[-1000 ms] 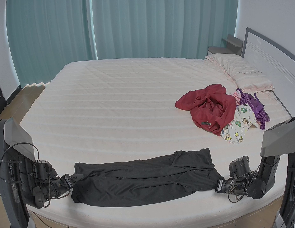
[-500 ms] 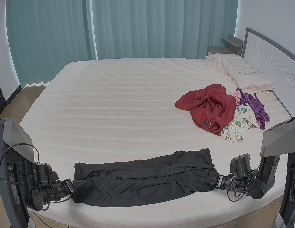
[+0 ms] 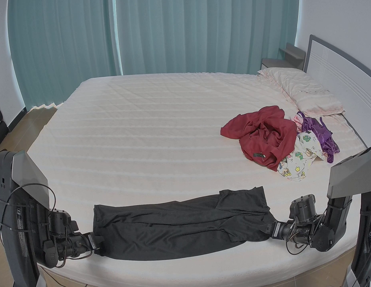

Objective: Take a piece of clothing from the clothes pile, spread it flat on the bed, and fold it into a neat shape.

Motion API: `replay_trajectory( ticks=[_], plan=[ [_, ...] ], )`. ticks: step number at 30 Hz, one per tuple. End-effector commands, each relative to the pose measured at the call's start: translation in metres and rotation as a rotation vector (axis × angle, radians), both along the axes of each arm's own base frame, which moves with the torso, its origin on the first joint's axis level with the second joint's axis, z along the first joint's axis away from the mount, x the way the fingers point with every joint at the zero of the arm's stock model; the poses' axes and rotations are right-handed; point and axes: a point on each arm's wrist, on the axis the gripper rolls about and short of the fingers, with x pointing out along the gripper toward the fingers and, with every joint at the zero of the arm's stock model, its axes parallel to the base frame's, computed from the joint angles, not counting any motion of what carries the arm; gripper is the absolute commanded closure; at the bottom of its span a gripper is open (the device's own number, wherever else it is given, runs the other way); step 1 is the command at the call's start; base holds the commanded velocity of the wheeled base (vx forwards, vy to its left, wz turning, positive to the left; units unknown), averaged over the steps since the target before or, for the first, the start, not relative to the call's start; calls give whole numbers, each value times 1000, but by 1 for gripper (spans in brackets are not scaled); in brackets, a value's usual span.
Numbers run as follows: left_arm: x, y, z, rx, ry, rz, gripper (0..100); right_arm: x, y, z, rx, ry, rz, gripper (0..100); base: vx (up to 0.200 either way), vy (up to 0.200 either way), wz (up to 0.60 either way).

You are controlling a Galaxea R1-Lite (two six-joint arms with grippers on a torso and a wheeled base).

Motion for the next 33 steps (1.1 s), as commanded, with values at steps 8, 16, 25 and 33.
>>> replay_trajectory(
  ticks=[8,16,25,33],
  plan=[
    [-13,4,-11,169,128,-2,100,0,-1,-1,-4,1,-1,0,0,0,0],
    [-16,5,-10,197,157,-3,100,0,-2,-2,-9,11,-5,0,0,0,0],
    [-15,10,1,194,117,-7,100,1,-2,-2,-8,6,-5,0,0,0,0],
    [-15,17,0,175,117,4,0,0,-2,-2,-8,7,-5,0,0,0,0]
  ],
)
